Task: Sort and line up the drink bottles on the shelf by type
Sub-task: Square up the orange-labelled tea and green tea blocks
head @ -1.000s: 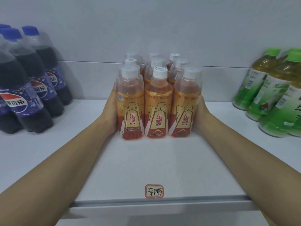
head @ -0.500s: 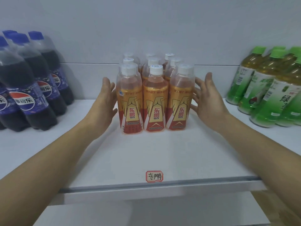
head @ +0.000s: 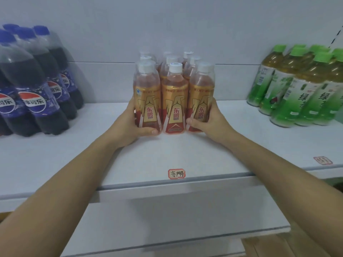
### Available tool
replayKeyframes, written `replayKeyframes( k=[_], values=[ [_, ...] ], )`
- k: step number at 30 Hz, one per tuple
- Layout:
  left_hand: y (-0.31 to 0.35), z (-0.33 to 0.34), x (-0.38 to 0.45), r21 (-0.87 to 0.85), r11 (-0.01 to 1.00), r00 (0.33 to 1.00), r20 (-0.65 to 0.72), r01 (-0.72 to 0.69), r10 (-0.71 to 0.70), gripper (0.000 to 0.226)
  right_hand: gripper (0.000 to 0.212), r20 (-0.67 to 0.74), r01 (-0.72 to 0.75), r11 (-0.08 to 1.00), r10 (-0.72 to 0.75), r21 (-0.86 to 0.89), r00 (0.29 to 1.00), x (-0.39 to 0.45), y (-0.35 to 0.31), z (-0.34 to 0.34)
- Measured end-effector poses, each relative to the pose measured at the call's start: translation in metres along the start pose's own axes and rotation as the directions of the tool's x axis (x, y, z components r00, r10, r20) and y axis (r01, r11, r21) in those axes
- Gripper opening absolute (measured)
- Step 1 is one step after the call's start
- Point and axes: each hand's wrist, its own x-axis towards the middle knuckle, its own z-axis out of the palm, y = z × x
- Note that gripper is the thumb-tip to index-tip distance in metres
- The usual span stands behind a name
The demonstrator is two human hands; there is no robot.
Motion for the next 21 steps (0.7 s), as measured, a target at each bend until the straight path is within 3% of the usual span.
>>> replayKeyframes(
  k=[3,6,8,10,11,13,17,21],
  values=[
    [0.003,0.0,-0.007,0.063,0.996,0.998,-0.022,0.067,-0.066,0.109,0.076,-0.001,-0.037,0.998,0.037,-0.042,0.999,-0.005,-0.007,-0.002],
    [0.018,-0.004,-0.027,0.379,0.886,0.962,-0.055,0.269,-0.268,0.124,0.099,-0.01,-0.126,0.991,0.125,-0.049,0.992,-0.013,-0.012,-0.009],
    [0.027,-0.007,-0.055,0.583,0.744,0.942,-0.133,0.326,-0.309,0.096,0.109,0.006,-0.17,0.966,0.175,-0.193,0.985,-0.028,-0.014,-0.021],
    [0.041,0.0,-0.083,0.644,0.727,0.971,-0.15,0.24,-0.187,0.042,0.097,0.076,-0.115,0.885,0.167,-0.451,0.983,-0.049,-0.014,-0.04],
    [0.049,0.008,-0.091,0.613,0.768,0.982,-0.128,0.187,-0.137,0.022,0.085,0.117,-0.055,0.825,0.145,-0.562,0.983,-0.061,-0.014,-0.049],
    [0.066,0.031,-0.093,0.482,0.871,0.995,-0.038,0.096,-0.089,0.01,0.061,0.161,0.063,0.746,0.061,-0.663,0.985,-0.079,-0.008,-0.069],
    [0.102,0.099,-0.062,0.054,0.995,0.992,0.096,0.08,-0.085,0.044,0.031,0.172,0.196,0.629,-0.099,-0.752,0.98,-0.097,0.01,-0.118],
    [0.141,0.169,-0.011,-0.238,0.942,0.964,0.173,0.238,-0.2,0.044,0.017,0.008,0.112,0.669,-0.156,-0.734,0.988,-0.114,0.02,-0.186]
  ],
)
